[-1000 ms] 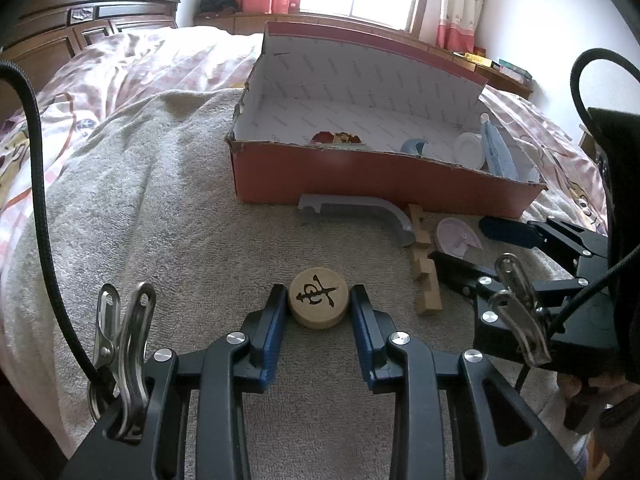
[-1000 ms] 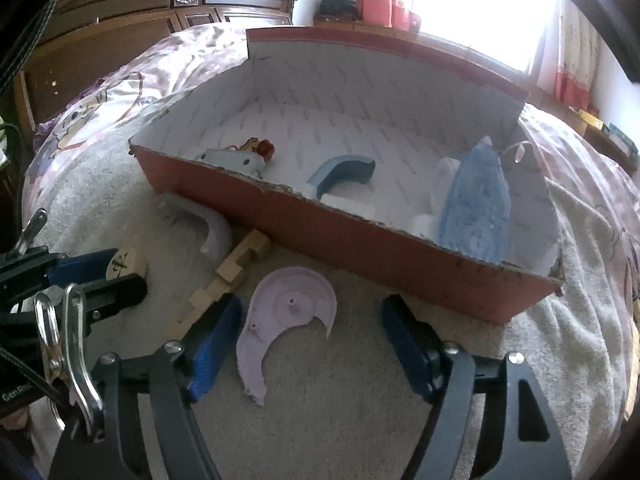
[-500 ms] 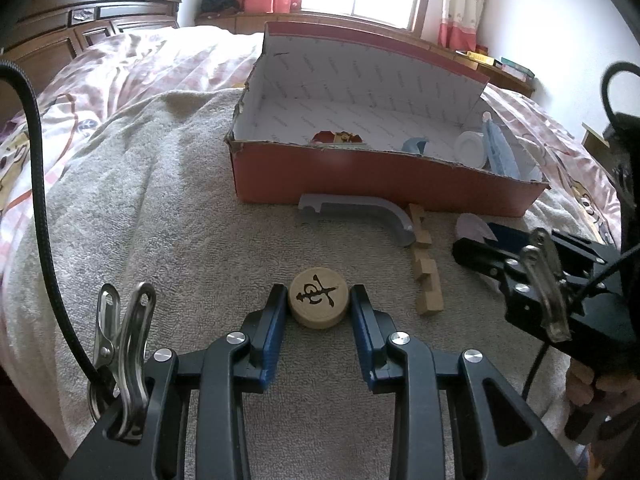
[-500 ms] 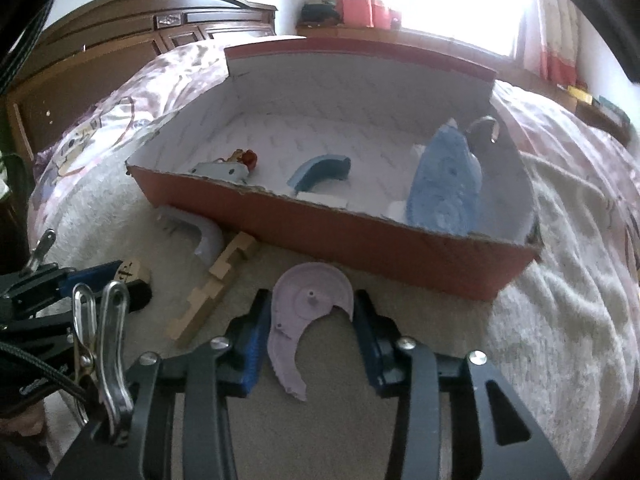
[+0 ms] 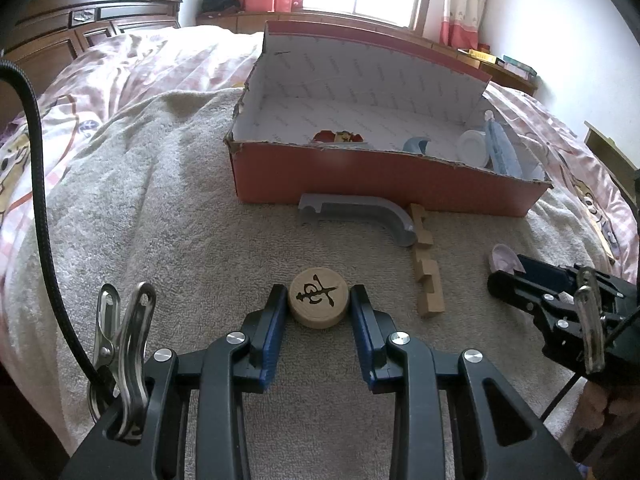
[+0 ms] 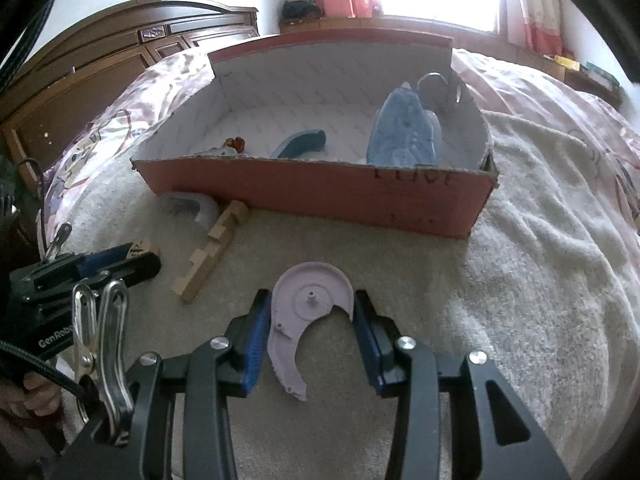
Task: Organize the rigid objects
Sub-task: 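Carry the chess piece and lavender disc into the box with both grippers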
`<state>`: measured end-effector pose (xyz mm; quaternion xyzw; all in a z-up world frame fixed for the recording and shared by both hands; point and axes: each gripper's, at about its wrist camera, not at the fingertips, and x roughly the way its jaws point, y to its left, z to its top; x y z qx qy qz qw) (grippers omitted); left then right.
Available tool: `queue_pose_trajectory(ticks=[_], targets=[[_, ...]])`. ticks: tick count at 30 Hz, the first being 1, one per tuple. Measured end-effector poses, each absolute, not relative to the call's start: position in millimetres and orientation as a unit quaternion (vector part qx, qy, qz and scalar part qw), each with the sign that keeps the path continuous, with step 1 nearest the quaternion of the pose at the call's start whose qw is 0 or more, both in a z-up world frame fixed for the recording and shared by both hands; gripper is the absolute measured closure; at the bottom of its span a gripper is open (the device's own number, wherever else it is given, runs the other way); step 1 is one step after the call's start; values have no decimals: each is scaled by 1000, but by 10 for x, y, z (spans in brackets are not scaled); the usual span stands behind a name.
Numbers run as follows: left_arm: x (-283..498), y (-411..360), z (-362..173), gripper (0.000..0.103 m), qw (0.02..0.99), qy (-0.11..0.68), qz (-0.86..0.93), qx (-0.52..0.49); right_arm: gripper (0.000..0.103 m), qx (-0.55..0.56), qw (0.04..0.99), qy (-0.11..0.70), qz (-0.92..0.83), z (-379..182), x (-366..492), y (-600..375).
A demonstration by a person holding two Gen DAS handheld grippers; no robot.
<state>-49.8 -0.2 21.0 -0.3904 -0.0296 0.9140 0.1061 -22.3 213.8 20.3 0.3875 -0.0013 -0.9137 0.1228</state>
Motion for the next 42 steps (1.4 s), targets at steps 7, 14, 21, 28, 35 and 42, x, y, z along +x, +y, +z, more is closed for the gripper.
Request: queue_pose_trajectory(ticks=[7, 14, 21, 28, 35, 42], targets=[[-486, -5, 234, 71, 103, -30, 914, -391, 60, 382, 126, -24, -915, 202, -167, 2215], [-476, -23, 456, 71, 113, -32, 921, -372, 60, 379, 132, -46, -915, 227, -75, 2316], [-594, -27, 637, 71, 108, -34, 926, -359, 60, 366, 134, -60, -919, 335, -45, 2389], [-801, -22, 855, 71, 104, -30, 934, -341, 60, 344, 138, -54, -927, 554, -69, 2367], [-960, 71, 964, 71, 108, -29, 935, -337, 60, 328, 148, -58, -931, 782, -217, 2360], [-1074, 144, 958, 71, 112, -26, 934, -339, 60, 309, 150, -55, -938, 980, -428, 2332]])
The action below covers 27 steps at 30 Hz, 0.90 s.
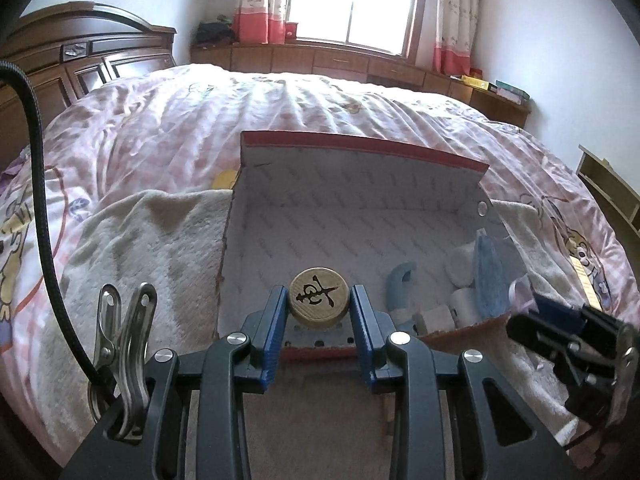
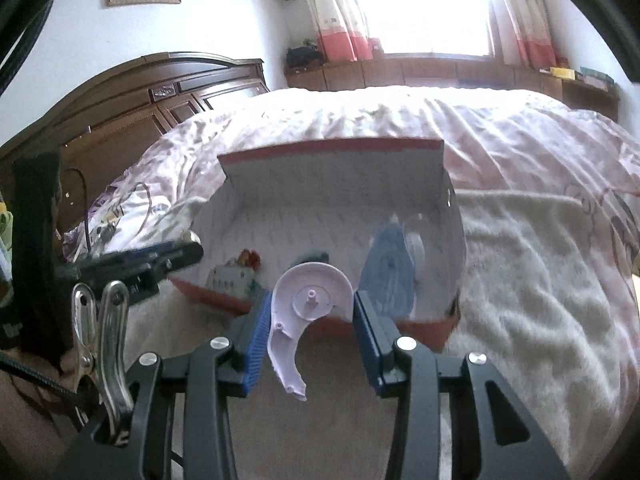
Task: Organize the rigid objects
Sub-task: 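Carry the chess piece and lavender disc into the box with both grippers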
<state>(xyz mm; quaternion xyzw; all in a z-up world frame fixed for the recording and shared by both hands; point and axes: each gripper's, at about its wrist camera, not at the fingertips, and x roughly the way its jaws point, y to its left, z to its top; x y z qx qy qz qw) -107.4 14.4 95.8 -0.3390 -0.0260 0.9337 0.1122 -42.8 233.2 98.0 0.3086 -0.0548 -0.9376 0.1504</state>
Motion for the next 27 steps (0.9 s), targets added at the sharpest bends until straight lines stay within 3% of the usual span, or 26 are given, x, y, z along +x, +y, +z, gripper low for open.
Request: queue_pose_trajectory(ticks=[27], targets=[[-1423, 285, 726, 71, 119, -11, 925, -360, 60, 318, 120, -50, -939, 811, -1031, 2334]])
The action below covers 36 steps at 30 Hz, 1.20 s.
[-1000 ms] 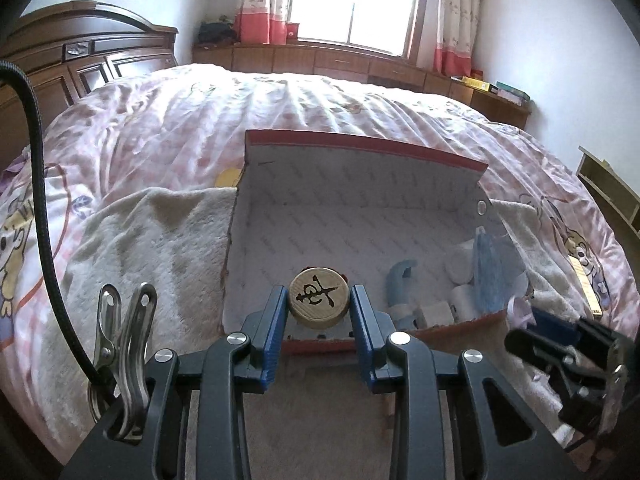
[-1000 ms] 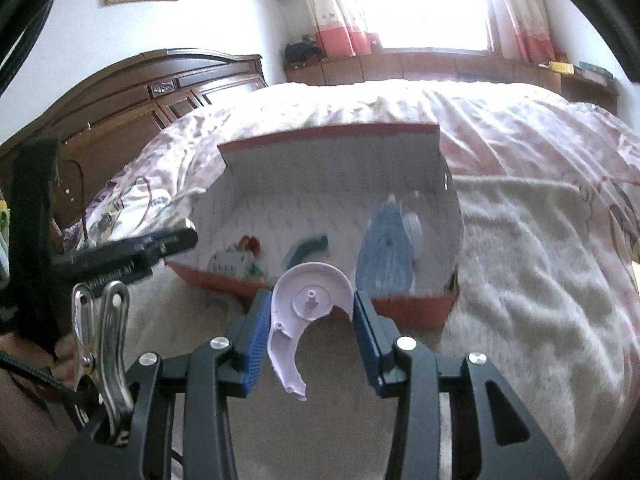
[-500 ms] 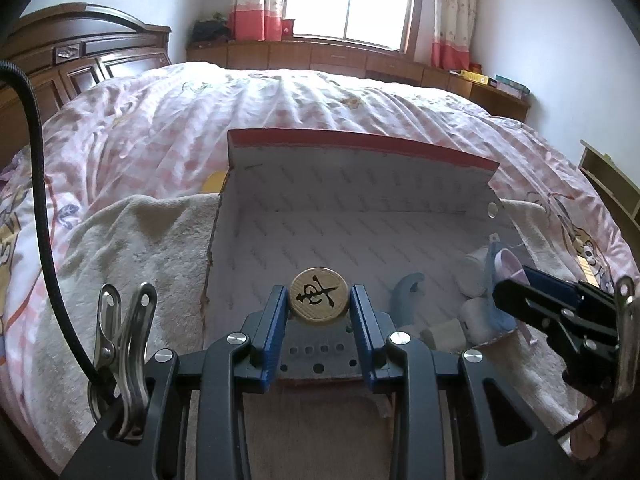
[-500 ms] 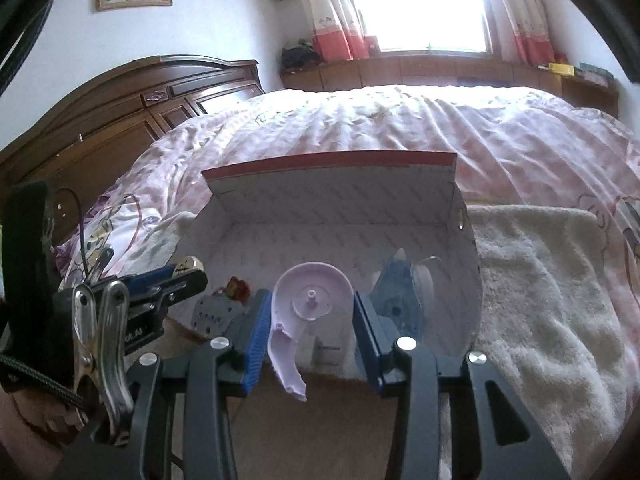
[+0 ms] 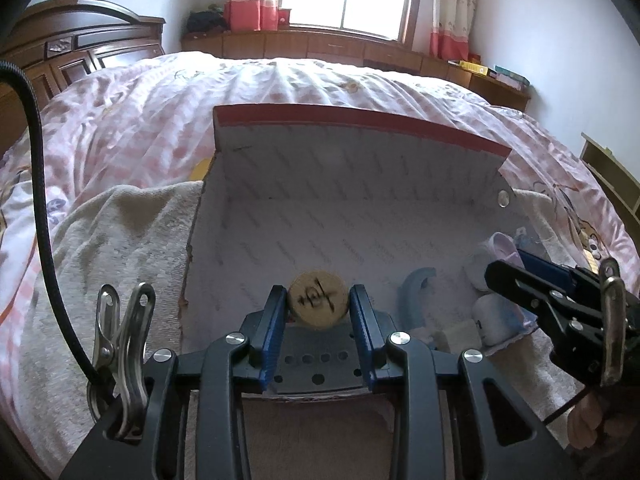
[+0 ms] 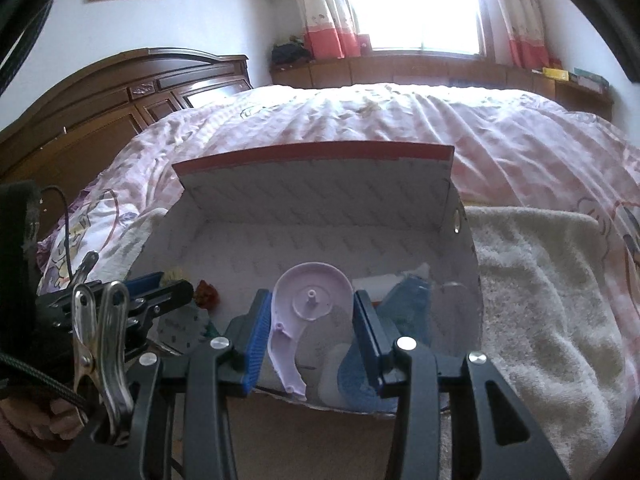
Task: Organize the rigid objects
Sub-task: 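Carry the chess piece and lavender disc into the box with both grippers, then open both grippers to release the items in the box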
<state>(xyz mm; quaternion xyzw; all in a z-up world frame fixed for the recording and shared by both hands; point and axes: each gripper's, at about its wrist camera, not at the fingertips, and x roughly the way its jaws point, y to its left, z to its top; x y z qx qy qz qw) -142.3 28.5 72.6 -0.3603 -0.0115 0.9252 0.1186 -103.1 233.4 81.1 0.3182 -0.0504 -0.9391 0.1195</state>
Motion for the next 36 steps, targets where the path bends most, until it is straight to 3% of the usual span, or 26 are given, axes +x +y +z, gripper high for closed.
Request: queue_pose_trajectory(ticks=[6, 13, 36], targets=[[-1415, 337, 731, 70, 116, 5, 926, -359, 60, 320, 117, -68, -938, 796, -1040, 2384], [-1384, 286, 755, 70, 111, -4, 926, -362, 50, 310, 113, -72, -941, 847, -995, 2390], [-1091, 198, 943, 70, 109, -14, 932, -346, 49, 300, 111, -83, -944, 941, -613, 2408]])
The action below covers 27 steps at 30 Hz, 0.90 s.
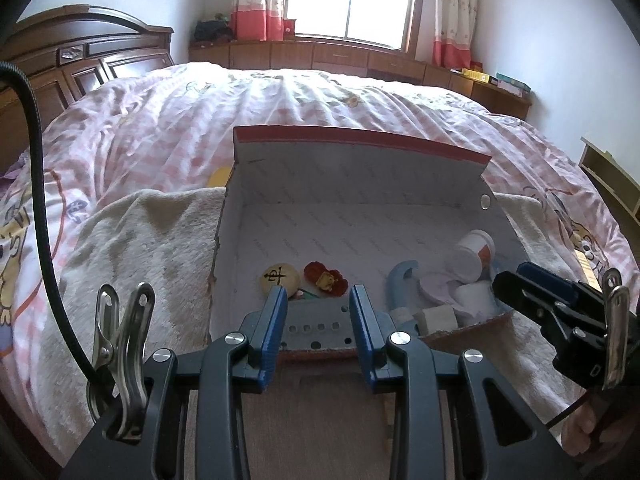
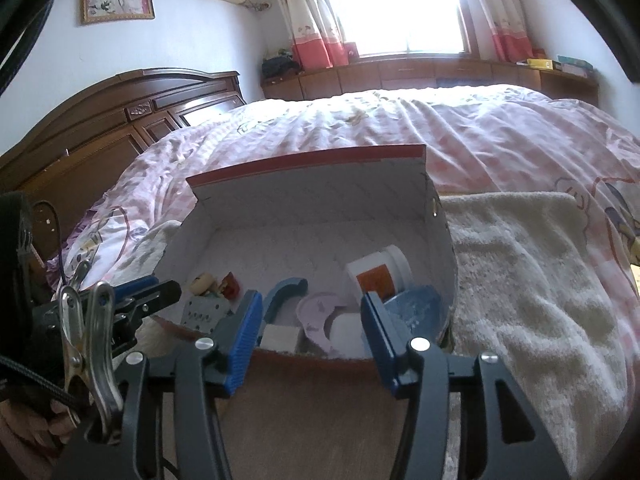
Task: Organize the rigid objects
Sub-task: 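Open both grippers to release the items in the box, then withdraw both grippers from the box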
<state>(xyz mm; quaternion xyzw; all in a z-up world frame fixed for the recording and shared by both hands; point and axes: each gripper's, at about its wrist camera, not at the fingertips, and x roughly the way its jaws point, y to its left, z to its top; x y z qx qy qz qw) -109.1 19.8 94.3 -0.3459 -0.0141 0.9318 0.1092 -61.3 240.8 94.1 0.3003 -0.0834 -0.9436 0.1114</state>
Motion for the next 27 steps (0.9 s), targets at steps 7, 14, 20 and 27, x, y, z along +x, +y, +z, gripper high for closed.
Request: queue_pose_trajectory(ticks=[7, 14, 20, 27], targets=[[-950, 186, 967, 70, 111, -16, 933, -343, 49, 302, 111, -85, -943, 933, -489, 2417], [-814, 171, 952, 70, 113, -18, 932, -344, 49, 307, 113, -86, -941, 888, -336, 2424], [-728, 136, 925, 70, 111, -22, 931, -347, 49, 314, 112, -89, -939, 844, -261, 2424], [-644, 93, 856, 70, 107, -26, 928, -355, 49, 323, 111, -88, -936, 776, -188, 2417]])
